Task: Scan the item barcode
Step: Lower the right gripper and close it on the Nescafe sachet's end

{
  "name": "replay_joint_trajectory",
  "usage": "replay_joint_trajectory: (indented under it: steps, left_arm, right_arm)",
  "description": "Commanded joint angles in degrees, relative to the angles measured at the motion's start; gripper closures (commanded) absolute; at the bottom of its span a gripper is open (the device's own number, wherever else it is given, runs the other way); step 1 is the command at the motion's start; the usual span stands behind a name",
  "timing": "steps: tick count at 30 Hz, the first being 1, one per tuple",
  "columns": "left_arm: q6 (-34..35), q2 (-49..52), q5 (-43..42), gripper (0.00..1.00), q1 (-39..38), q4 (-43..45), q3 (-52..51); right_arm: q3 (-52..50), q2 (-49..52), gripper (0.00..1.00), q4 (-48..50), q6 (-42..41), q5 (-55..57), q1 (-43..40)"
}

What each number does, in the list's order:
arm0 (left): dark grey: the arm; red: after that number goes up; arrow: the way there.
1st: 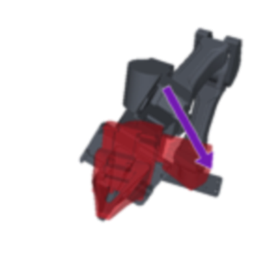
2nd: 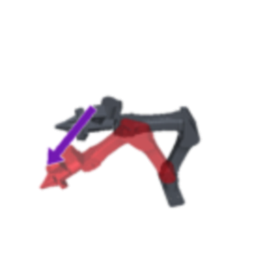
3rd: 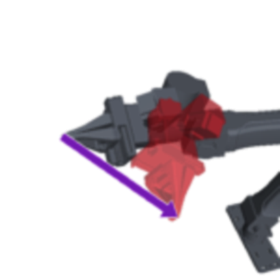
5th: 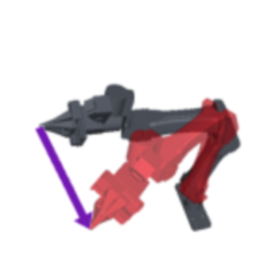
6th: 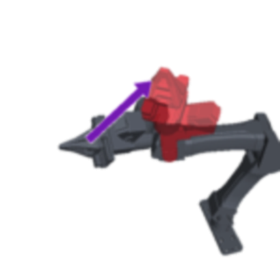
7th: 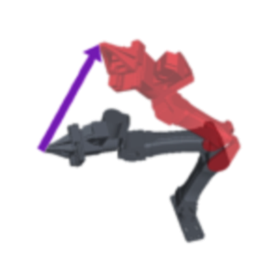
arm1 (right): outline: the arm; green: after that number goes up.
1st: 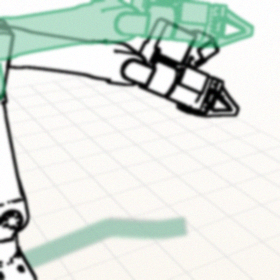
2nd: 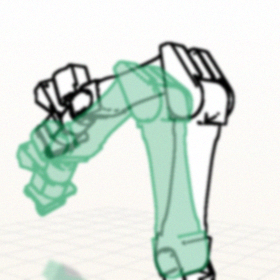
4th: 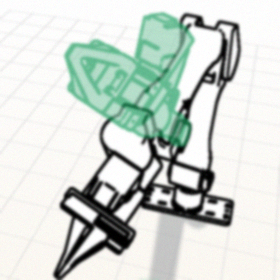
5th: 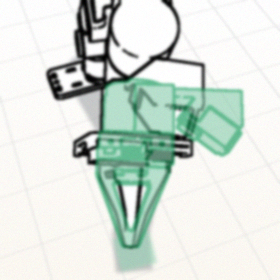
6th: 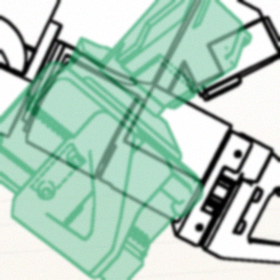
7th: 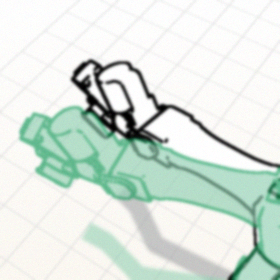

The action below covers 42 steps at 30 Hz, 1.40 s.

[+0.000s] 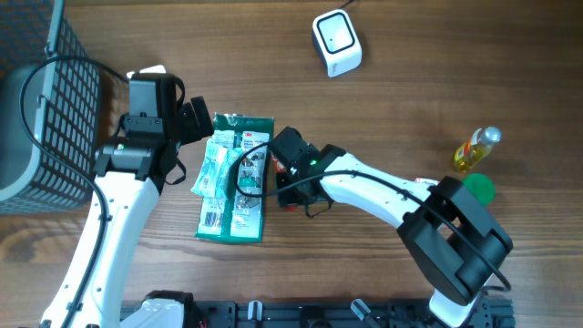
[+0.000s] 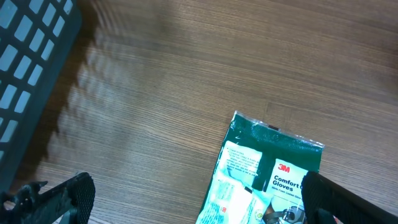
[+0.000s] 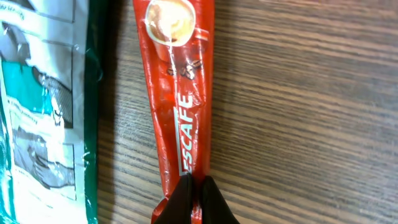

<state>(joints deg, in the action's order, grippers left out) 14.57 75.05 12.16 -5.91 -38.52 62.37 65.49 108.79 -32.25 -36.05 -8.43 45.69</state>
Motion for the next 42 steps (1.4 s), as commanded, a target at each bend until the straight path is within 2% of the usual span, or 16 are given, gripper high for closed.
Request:
replay_joint_trajectory:
  steps: [1, 7, 14, 18, 21, 24, 26, 27, 28, 33, 36, 42]
  left_arm:
    - [0.9, -0.2, 0.3, 0.00, 0.2, 0.2, 0.7]
    - [0.9, -0.2, 0.3, 0.00, 0.2, 0.2, 0.7]
    - [0.9, -0.2, 0.3, 0.00, 0.2, 0.2, 0.7]
    - [0.9, -0.2, 0.3, 0.00, 0.2, 0.2, 0.7]
    - [0.9, -0.2, 0.3, 0.00, 0.2, 0.2, 0.7]
    - [0.9, -0.2, 0.3, 0.00, 0.2, 0.2, 0.7]
    - [0.9, -0.2, 0.3, 0.00, 0.2, 0.2, 0.7]
    - [0.9, -0.2, 0.3, 0.00, 0.2, 0.2, 0.7]
    - [0.9, -0.2, 0.3, 0.00, 0.2, 0.2, 0.7]
    - [0.9, -0.2, 0.3, 0.00, 0.2, 0.2, 0.7]
    - [0.9, -0.2, 0.3, 0.00, 0.2, 0.2, 0.7]
    - [0.9, -0.2, 0.3, 0.00, 0.2, 0.2, 0.7]
  right_arm:
    - [0.9, -2.3, 0.96, -2.4, 5.9, 7.8, -0.3]
    - [1.2, -7.2, 0.96, -2.3, 14.5, 20.7, -0.3]
    - [1.2, -7.1, 0.96, 0.0, 16.7, 21.1, -0.2]
    - [1.2, -7.1, 0.96, 4.2, 27.5, 21.1, -0.2]
    - [1.1, -7.0, 0.95, 4.3, 31.6, 21.1, -0.2]
    - [1.1, -7.0, 0.96, 4.8, 32.0, 12.9, -0.2]
    - [1.1, -7.0, 0.96, 5.9, 34.6, -3.6, -0.2]
    - [1.1, -7.0, 0.96, 6.5, 34.3, -10.5, -0.2]
    - [1.1, -7.0, 0.95, 6.8, 34.1, -12.8, -0.2]
    - [1.1, -7.0, 0.96, 8.0, 28.4, -19.4, -0.2]
    - [0.1, -7.0, 0.96, 13.0, 27.2, -24.7, -0.1]
    - [-5.6, -6.9, 0.96, 27.9, 16.7, -24.7, -0.1]
